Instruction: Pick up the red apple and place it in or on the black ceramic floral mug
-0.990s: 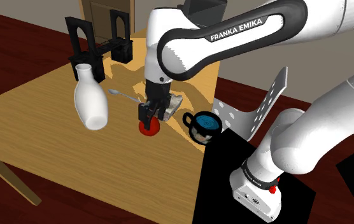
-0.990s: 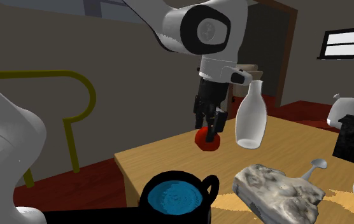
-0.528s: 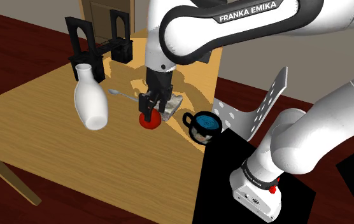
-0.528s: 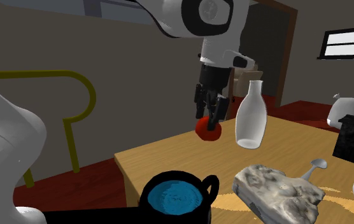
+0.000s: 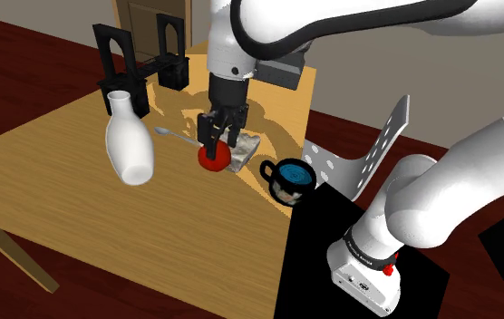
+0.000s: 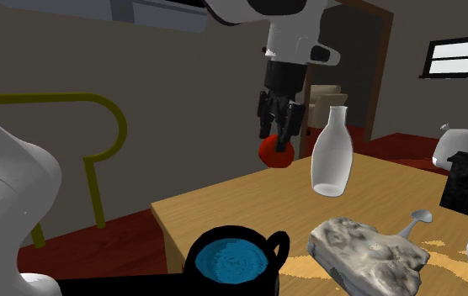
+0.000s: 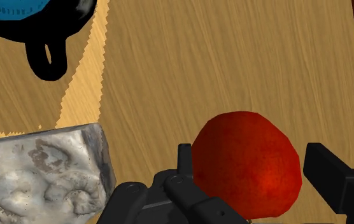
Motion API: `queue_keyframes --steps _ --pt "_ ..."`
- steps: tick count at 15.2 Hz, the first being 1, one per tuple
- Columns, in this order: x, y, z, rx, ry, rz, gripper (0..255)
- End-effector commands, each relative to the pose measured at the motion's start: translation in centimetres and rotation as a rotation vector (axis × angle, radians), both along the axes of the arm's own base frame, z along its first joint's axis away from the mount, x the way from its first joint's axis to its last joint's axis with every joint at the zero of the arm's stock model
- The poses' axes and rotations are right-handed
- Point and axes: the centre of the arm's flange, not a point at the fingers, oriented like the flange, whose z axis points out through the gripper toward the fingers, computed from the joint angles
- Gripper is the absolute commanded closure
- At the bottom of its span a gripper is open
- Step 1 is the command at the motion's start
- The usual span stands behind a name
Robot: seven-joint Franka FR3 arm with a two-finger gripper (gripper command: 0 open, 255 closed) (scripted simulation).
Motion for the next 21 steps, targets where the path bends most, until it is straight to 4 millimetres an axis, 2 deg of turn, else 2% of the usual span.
queue_keyframes --steps 1,5,21 --pt "-0.1 0.0 1.0 0.000 0.000 0.000 255" --pt "-0.1 0.0 2.8 0.000 0.000 0.000 255" --pt "-9.4 -18.9 4.6 0.000 0.000 0.000 255"
